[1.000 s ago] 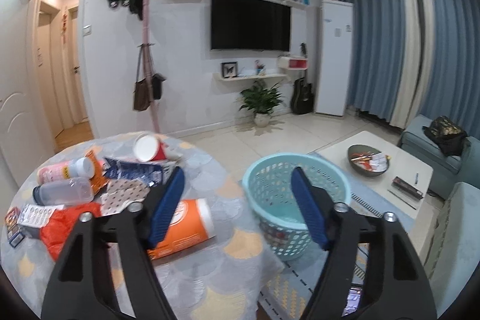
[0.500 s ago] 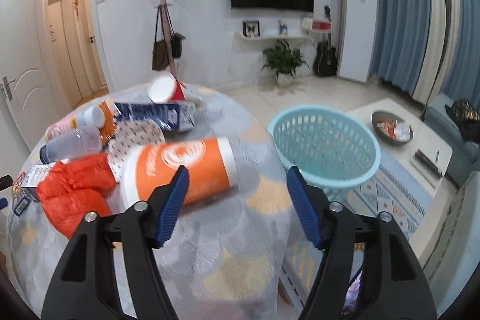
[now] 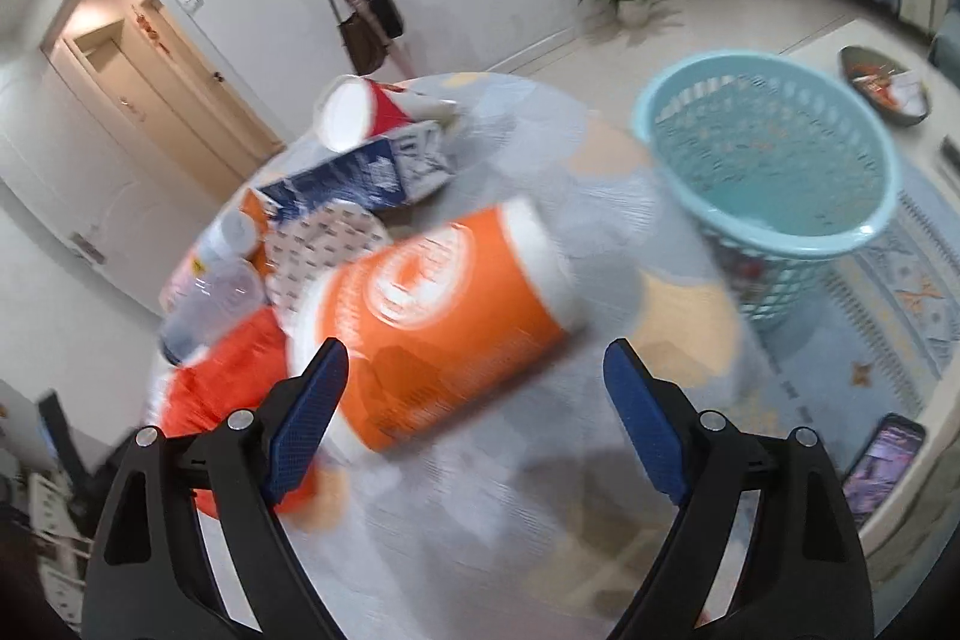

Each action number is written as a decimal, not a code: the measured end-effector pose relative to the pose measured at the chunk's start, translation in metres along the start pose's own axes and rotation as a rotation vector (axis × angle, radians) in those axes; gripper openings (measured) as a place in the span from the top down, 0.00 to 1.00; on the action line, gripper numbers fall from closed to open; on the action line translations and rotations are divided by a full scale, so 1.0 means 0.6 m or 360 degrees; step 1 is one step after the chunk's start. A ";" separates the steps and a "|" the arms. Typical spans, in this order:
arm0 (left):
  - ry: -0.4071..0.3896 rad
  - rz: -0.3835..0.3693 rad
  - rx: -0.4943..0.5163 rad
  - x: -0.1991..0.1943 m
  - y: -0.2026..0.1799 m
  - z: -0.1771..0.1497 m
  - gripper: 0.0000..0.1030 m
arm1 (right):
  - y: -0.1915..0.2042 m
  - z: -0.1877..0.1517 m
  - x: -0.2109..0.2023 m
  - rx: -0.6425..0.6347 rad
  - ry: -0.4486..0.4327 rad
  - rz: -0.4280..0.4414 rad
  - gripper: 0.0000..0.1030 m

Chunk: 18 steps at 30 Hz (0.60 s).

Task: Collect trash
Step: 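Grasp the orange paper cup with the right tool while the left grasps the card box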

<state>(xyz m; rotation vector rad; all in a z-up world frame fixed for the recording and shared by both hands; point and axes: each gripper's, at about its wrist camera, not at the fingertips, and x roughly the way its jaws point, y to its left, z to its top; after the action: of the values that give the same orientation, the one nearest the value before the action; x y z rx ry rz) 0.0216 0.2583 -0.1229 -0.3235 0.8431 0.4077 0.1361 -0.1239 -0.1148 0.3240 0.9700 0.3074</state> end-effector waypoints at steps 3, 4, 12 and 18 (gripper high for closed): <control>-0.0011 -0.0016 -0.0004 -0.004 0.008 -0.004 0.33 | 0.022 0.010 0.021 -0.0007 0.0028 -0.0005 0.19; -0.0013 -0.0016 -0.0001 -0.006 0.009 -0.006 0.33 | 0.026 0.012 0.028 -0.0006 0.0039 -0.0017 0.19; -0.0026 -0.0033 0.0017 -0.003 -0.004 -0.003 0.34 | 0.045 0.032 0.071 0.0053 0.0069 -0.0067 0.21; -0.0065 -0.0135 0.0008 -0.020 -0.010 -0.009 0.38 | 0.038 0.037 0.046 0.0041 -0.0030 -0.0026 0.45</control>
<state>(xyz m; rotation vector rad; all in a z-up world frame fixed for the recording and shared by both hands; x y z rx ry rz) 0.0137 0.2481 -0.1166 -0.3438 0.7876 0.3324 0.1670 -0.0954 -0.1147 0.3417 0.9584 0.2770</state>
